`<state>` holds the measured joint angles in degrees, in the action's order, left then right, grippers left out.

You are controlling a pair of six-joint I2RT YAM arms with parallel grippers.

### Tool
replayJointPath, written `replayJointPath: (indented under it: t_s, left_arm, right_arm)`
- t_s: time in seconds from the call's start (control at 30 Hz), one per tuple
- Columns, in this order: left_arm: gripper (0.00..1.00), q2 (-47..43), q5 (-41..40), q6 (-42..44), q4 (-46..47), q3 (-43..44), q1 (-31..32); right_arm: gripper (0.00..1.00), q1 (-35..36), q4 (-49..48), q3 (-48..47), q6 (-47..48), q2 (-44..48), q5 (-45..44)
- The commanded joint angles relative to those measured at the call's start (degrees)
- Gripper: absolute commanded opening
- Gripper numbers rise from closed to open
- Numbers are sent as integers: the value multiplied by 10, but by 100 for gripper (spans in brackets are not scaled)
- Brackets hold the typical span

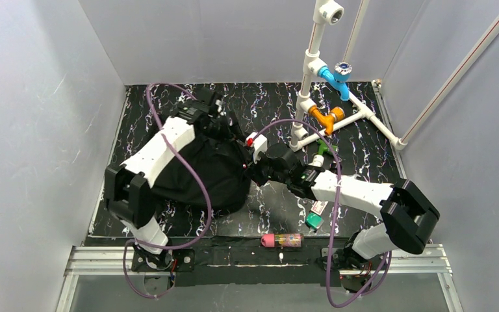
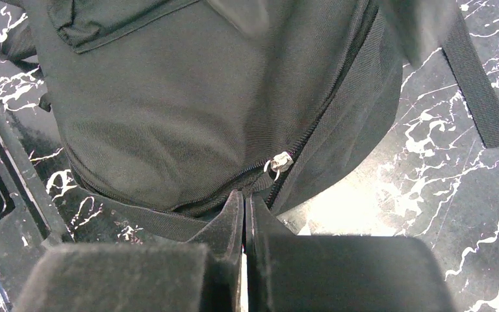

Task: Pack the student bag
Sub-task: Zip the student bag at the center of the board.

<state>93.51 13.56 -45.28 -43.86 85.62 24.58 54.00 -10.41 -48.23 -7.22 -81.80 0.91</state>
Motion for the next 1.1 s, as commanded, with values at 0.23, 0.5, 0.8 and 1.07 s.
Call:
replayJointPath:
  t_s: [0.23,0.5,0.8,1.07]
  left_arm:
    - [60,128,-46,-82,-1,48,49]
    - [0,220,-67,-69,-19,220,-49]
    - [0,288,-84,-114,-55,417,-149]
    - [0,281,-86,-137,-72,443,-178]
  right_arm:
    - [1,1,-2,-10,42,32,-2]
    - [1,30,37,5,22,47,-33]
    - [1,140,-178,134,-174,3,7]
    - [1,139,-202,108,-135,-41,-14]
